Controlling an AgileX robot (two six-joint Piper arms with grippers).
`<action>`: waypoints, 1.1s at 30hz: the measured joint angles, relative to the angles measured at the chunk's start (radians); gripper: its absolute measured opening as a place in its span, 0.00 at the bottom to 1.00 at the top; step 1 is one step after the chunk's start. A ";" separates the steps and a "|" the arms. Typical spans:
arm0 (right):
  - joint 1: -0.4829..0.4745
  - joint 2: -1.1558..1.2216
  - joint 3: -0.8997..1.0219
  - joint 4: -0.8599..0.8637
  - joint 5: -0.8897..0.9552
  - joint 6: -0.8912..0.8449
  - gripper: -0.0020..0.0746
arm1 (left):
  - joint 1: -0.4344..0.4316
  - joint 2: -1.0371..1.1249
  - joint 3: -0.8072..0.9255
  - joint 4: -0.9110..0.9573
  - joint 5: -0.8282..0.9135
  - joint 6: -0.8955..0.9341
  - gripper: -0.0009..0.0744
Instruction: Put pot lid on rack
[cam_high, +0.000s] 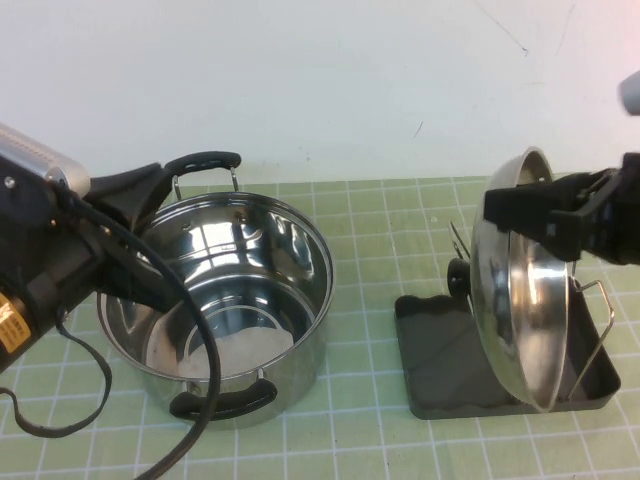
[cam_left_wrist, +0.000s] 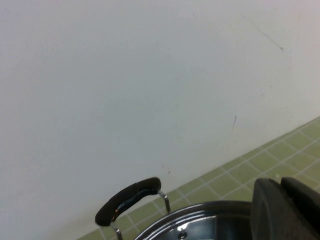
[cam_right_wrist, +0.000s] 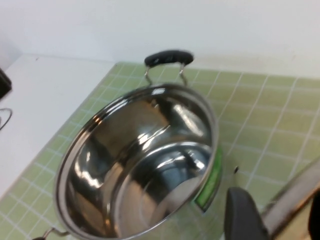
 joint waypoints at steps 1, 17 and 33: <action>-0.008 -0.009 0.000 -0.008 0.000 -0.003 0.40 | 0.000 0.000 0.000 0.000 0.020 0.000 0.01; -0.113 -0.128 0.000 -0.162 0.107 -0.008 0.30 | 0.000 -0.112 0.000 -0.008 0.233 -0.018 0.01; -0.115 -0.746 0.306 -0.265 0.103 -0.177 0.03 | 0.002 -0.656 0.343 -0.020 0.474 -0.135 0.01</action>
